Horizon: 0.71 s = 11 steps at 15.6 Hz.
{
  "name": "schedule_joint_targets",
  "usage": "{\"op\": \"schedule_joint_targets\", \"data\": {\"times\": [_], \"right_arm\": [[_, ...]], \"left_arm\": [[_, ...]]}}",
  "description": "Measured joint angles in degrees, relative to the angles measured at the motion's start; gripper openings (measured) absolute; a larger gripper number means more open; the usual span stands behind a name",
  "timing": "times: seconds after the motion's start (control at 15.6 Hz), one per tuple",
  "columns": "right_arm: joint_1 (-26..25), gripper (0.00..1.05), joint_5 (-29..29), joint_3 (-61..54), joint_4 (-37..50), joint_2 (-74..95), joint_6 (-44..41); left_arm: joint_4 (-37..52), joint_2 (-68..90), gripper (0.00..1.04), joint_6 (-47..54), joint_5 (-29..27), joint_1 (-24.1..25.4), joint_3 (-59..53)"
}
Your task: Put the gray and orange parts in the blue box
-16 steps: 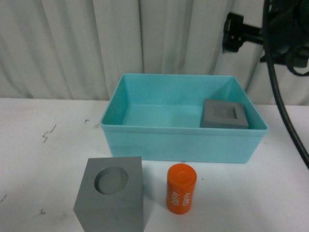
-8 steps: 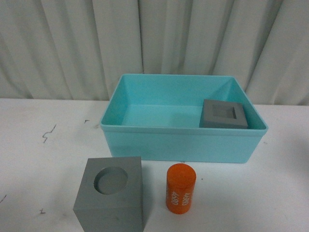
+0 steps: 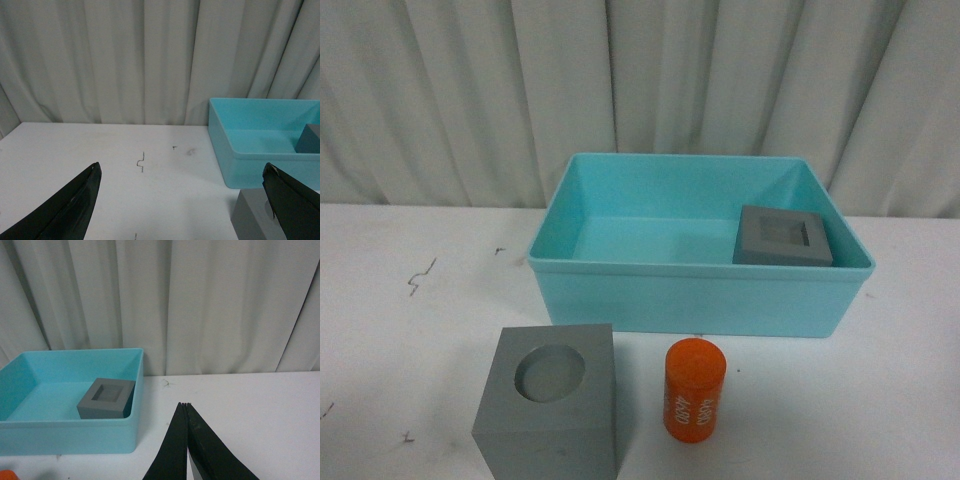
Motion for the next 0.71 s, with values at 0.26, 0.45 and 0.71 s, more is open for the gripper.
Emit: {"op": "schedule_joint_targets", "data": {"times": [0.26,0.45,0.71], "right_arm": [[0.0,0.02,0.0,-1.2,-1.8,-3.1,0.0],[0.0,0.02,0.0,-1.9,-3.7,-5.6,0.0],[0.0,0.02,0.0,-4.8,-6.3,-10.4,0.0]], "left_arm": [[0.0,0.0,0.98,0.0,0.0,0.0,0.0],[0.0,0.0,0.98,0.0,0.0,0.0,0.0],[0.0,0.0,0.98,0.0,0.0,0.0,0.0]]}}
